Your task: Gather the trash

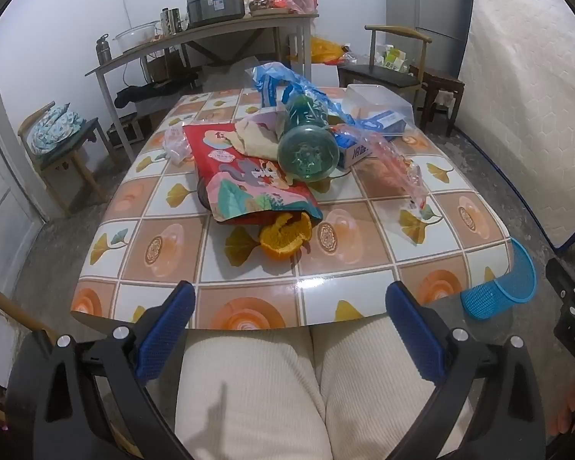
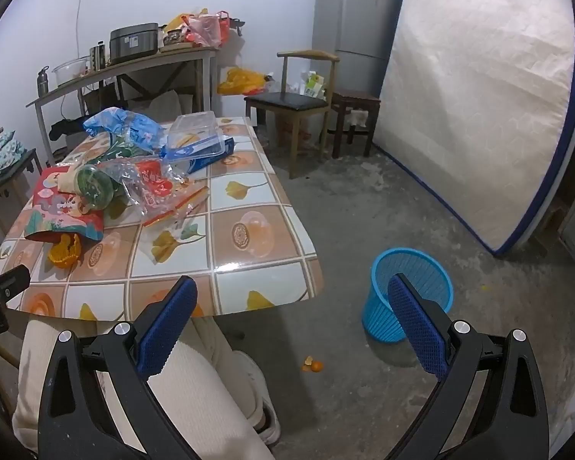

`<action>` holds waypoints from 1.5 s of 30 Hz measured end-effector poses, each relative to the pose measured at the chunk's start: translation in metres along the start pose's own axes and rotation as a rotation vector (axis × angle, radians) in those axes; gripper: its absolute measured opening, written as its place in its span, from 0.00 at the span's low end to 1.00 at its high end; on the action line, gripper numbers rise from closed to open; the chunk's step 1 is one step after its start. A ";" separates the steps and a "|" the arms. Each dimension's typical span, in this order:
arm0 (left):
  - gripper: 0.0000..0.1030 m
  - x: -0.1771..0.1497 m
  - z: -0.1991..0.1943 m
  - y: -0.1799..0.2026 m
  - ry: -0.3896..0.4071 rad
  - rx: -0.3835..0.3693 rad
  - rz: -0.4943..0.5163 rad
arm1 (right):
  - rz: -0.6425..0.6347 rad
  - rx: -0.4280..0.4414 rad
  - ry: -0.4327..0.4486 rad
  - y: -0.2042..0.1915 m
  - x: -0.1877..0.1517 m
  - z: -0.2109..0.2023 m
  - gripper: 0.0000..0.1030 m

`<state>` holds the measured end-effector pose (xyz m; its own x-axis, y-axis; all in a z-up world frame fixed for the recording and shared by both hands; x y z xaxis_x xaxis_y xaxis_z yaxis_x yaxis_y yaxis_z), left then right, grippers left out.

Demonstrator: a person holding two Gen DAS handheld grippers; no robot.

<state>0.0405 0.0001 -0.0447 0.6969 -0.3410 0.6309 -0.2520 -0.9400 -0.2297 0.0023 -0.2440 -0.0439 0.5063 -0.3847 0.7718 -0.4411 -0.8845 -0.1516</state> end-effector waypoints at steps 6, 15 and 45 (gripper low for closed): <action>0.95 0.000 0.000 0.000 0.003 0.000 0.000 | -0.001 0.000 0.007 0.000 0.000 -0.001 0.93; 0.95 0.000 0.000 0.000 0.005 -0.001 -0.002 | -0.001 0.003 0.003 0.002 0.001 -0.002 0.93; 0.95 0.000 0.000 0.000 0.006 -0.005 -0.005 | 0.000 0.009 0.001 -0.003 -0.001 -0.002 0.93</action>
Point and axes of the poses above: each gripper's, at about its wrist camera, not at the fingertips, and z roughly the way its jaws point, y to its right, x to its top, the point moved 6 cm from there along z, roughly the way its jaws point, and after that the axes turned 15 degrees about z, right-handed, at the moved point
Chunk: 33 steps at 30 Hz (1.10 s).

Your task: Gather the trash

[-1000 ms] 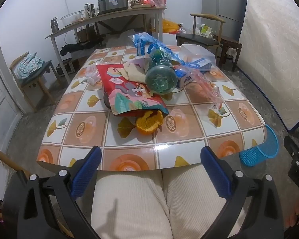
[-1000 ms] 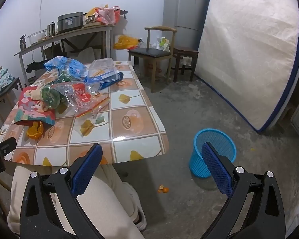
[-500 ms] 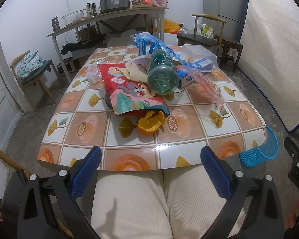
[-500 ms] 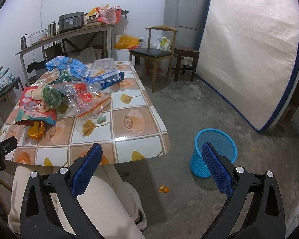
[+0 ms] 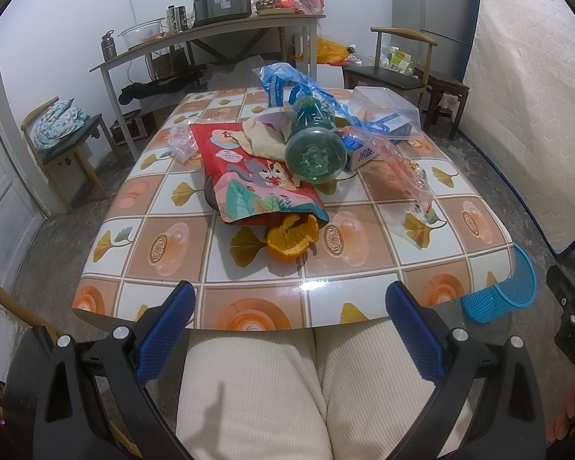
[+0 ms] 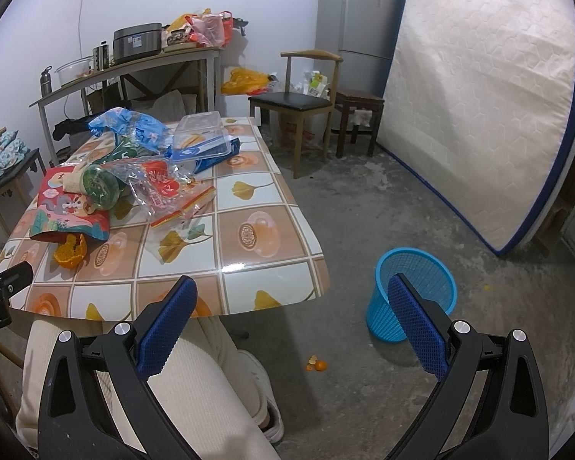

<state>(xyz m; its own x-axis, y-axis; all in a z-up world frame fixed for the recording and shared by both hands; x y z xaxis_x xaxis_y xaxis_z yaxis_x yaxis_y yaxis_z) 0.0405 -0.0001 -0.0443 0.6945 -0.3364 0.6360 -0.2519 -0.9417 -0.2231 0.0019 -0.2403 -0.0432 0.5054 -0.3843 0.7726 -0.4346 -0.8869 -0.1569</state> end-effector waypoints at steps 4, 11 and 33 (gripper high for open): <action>0.95 0.000 0.000 0.000 0.000 -0.001 0.000 | -0.001 0.000 0.000 -0.001 0.000 0.001 0.93; 0.95 0.000 0.000 0.000 -0.001 -0.001 0.000 | 0.000 0.001 -0.002 0.000 -0.001 0.000 0.93; 0.95 0.000 0.000 0.000 -0.003 -0.002 0.000 | 0.000 0.002 -0.008 -0.003 -0.004 0.000 0.93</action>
Point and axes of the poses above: each gripper's, at about its wrist camera, not at the fingertips, and z roughly the way its jaws point, y to its right, x to its top, the point moved 6 cm from there along z, roughly the way its jaws point, and after that the axes turned 15 degrees about z, right-handed, at the moved point
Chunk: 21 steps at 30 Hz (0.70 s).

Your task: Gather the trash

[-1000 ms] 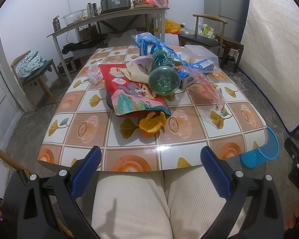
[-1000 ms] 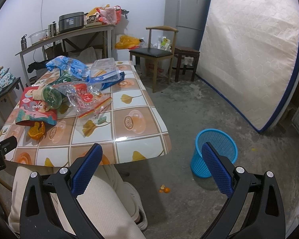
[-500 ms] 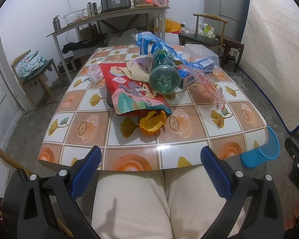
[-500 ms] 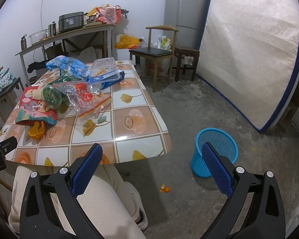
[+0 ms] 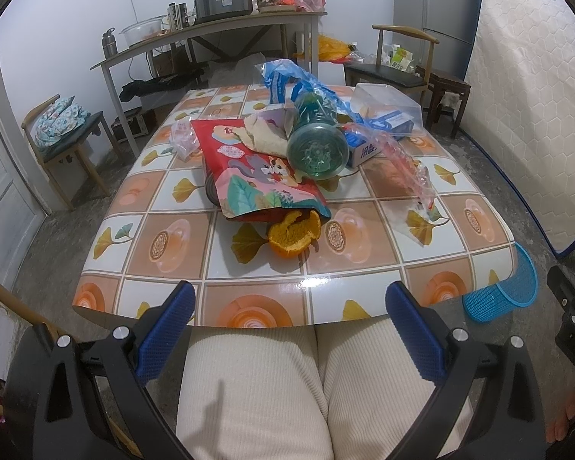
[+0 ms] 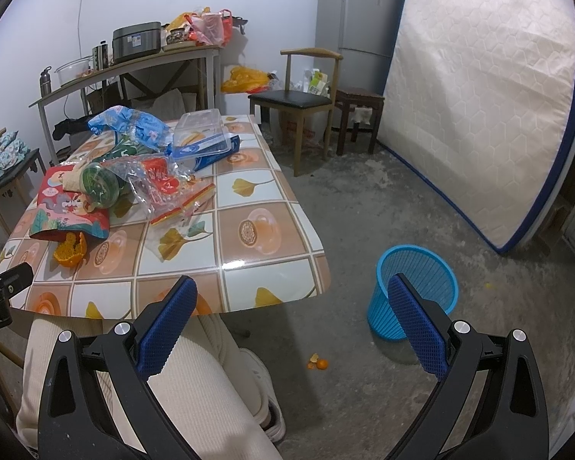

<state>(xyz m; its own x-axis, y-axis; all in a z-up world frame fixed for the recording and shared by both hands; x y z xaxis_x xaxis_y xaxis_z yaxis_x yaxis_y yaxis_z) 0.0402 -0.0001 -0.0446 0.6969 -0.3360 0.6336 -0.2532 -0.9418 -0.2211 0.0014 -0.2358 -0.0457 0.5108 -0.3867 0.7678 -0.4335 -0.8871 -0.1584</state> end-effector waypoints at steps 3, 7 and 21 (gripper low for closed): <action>0.95 0.000 0.000 0.000 -0.001 0.000 0.000 | 0.003 0.002 -0.002 0.000 -0.002 0.000 0.93; 0.95 0.000 -0.001 0.000 -0.001 0.000 0.001 | 0.004 0.003 -0.001 -0.001 -0.003 0.000 0.93; 0.95 -0.004 0.006 0.002 -0.004 -0.020 -0.003 | 0.009 0.003 -0.001 0.003 -0.001 0.000 0.93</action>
Point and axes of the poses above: each gripper's, at about its wrist camera, not at the fingertips, and z roughly the way its jaws point, y to its right, x to its top, the point moved 6 cm from there along z, roughly the way its jaws point, and after that the axes turned 15 degrees about z, right-handed, at the moved point
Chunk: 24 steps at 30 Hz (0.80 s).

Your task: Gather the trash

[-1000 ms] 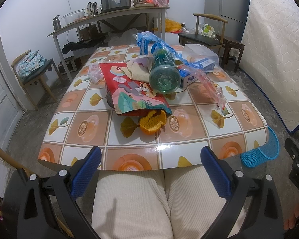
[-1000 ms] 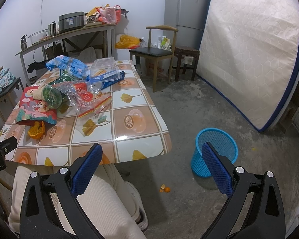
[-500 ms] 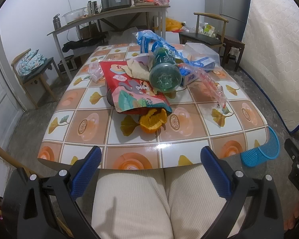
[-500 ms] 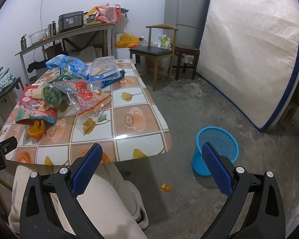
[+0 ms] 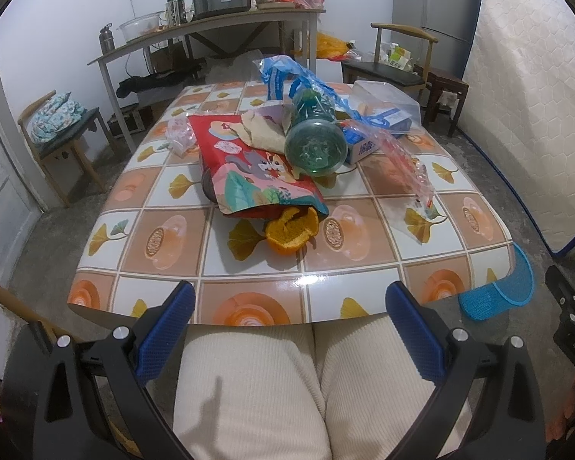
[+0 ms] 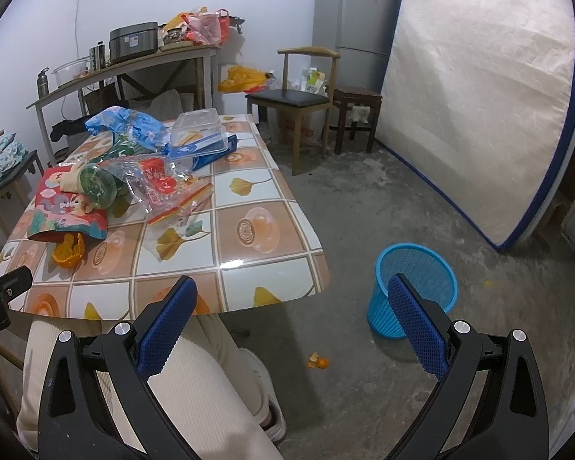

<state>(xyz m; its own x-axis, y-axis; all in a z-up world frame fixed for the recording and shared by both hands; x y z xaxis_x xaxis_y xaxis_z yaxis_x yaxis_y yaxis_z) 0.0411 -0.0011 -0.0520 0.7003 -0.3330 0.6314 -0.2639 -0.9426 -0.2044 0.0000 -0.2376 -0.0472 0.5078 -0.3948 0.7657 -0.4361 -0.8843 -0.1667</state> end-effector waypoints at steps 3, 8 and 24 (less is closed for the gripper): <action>0.95 -0.005 0.003 -0.005 -0.005 -0.026 -0.008 | -0.004 0.002 -0.006 -0.001 0.001 0.002 0.93; 0.95 -0.003 0.007 -0.004 -0.012 -0.087 -0.011 | -0.027 0.030 -0.018 -0.016 0.005 0.010 0.93; 0.95 0.027 0.023 -0.050 0.138 -0.296 -0.156 | -0.137 0.226 -0.029 -0.118 0.049 0.065 0.93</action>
<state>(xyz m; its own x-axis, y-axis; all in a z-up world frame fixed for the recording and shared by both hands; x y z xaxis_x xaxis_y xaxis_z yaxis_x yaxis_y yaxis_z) 0.0878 0.0363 -0.0420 0.6562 -0.1604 0.7374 -0.3557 -0.9275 0.1147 0.1247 -0.1690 -0.0299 0.5731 -0.2721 0.7730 -0.1866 -0.9618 -0.2002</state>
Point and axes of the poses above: each gripper's, at about its wrist camera, not at the fingertips, and z roughly the way its jaws point, y to its right, x to its top, the point moved 6 cm from there along z, roughly the way its jaws point, and after that the axes turned 15 degrees about z, right-handed, at the moved point
